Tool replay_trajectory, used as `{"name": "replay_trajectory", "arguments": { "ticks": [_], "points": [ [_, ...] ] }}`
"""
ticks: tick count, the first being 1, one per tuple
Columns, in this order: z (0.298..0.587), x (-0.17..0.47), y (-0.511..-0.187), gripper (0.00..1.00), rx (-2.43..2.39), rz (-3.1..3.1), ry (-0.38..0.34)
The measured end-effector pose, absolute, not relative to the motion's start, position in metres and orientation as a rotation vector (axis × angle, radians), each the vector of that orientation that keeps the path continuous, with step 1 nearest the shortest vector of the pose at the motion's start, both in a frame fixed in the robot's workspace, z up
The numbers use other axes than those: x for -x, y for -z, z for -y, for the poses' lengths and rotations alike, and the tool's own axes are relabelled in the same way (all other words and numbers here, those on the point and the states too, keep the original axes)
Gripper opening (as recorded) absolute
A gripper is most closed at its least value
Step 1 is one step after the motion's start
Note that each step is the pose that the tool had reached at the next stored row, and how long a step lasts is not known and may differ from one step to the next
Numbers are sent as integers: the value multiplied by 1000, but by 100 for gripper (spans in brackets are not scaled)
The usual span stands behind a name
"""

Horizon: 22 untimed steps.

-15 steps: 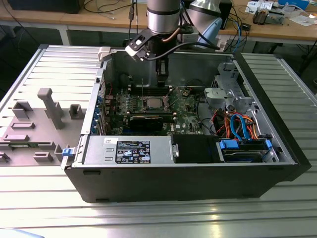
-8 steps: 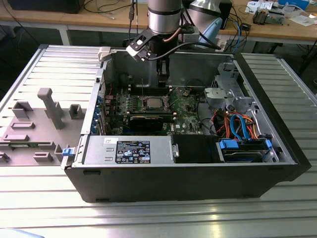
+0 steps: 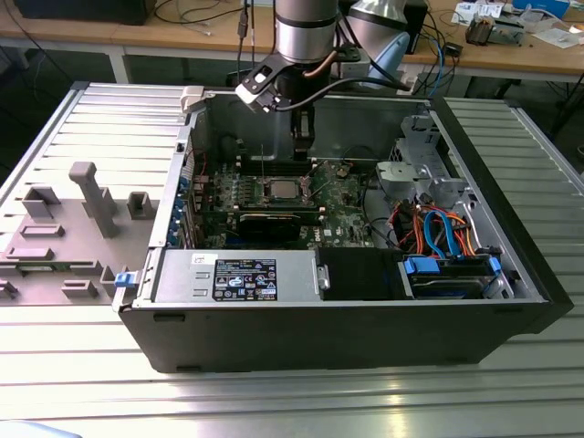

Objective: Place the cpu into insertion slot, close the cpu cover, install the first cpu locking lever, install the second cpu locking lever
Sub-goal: 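Close the cpu cover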

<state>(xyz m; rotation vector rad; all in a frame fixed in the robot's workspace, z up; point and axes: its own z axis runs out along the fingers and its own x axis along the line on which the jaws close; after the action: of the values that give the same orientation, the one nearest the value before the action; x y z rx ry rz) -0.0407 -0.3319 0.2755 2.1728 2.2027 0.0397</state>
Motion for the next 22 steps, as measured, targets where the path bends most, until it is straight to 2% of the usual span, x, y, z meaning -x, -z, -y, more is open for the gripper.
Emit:
{"name": "replay_trajectory", "arguments": {
  "ticks": [22],
  "points": [
    [332, 30, -275, 11, -2173, -2203, -40]
  ]
}}
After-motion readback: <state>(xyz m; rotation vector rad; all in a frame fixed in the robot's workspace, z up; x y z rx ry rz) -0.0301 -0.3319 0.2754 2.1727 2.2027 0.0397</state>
